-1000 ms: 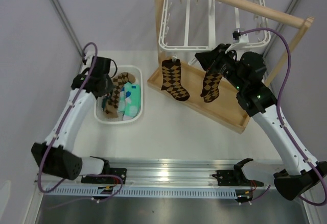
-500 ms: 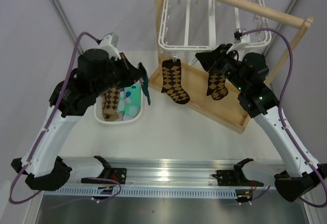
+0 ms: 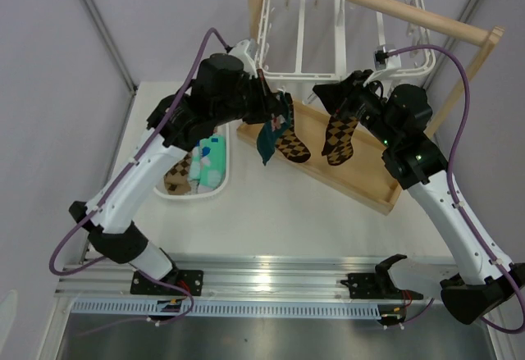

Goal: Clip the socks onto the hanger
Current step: Clamp the sock onto the hanger.

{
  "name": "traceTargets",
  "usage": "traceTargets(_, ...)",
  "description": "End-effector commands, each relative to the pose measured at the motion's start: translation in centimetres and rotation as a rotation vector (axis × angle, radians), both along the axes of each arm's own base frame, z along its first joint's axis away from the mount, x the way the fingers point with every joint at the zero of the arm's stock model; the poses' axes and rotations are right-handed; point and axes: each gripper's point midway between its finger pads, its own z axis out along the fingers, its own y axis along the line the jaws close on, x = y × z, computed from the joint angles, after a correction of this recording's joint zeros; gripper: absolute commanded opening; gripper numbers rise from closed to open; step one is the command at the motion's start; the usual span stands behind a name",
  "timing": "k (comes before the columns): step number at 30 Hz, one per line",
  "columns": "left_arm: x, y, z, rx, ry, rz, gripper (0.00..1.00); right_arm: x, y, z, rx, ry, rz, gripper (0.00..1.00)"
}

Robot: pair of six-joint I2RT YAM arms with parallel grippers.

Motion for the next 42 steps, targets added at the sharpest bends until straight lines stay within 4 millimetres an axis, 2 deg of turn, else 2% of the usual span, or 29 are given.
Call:
traceTargets(1, 0.5, -2.1, 2.1, -0.066, -0.022, -0.02, 0.01, -1.0, 0.1, 2.1, 0.025, -0.059, 0.033, 0.05)
traceTargets(2, 1.1, -2.0, 2.5, -0.065, -0.037, 0.011, 0.01, -1.0, 0.1, 2.0, 0.026, -0.057, 0.033, 0.05)
traceTargets(4, 2.0, -3.0, 1.3, -0.04, -0.017, 0.02, 0.01, -1.1, 0.0, 1.9, 0.023, -0.055, 0.033, 0.05)
traceTargets(5, 2.1, -3.1, 2.0, -0.054, -0.029, 0.023, 0.01, -1.1, 0.0, 1.9, 0.024, -0.054, 0.033, 0.05)
traceTargets(7, 2.7, -4.0, 1.0, -0.039, -0.018, 0.021, 0.01, -1.1, 0.1, 2.0, 0.028, -0.053, 0.038, 0.05)
traceTargets(10, 2.9, -4.5, 0.8, -0.033, -0.018, 0.02, 0.01, -1.3, 0.1, 2.2, 0.034, -0.056, 0.04, 0.05)
traceTargets(13, 2.9, -4.8, 0.2, -0.016, -0.015, 0.019, 0.01, -1.2, 0.0, 2.1, 0.029, -0.054, 0.035, 0.05)
traceTargets(21, 3.1, -4.5, 0.4, 0.001, -0.039, 0.037, 0.01, -1.0, 0.0, 1.9, 0.022, -0.051, 0.028, 0.05)
traceTargets(38, 2.6, -5.0, 2.7, 0.003, -0.118, 0.05, 0.01, -0.5, -0.7, 0.9, -0.03, -0.04, -0.013, 0.05)
traceTargets(42, 2.6, -5.1, 2.0, 0.036, -0.12, 0.063, 0.01, -0.5, -1.0, 0.9, -0.034, -0.042, -0.033, 0.05)
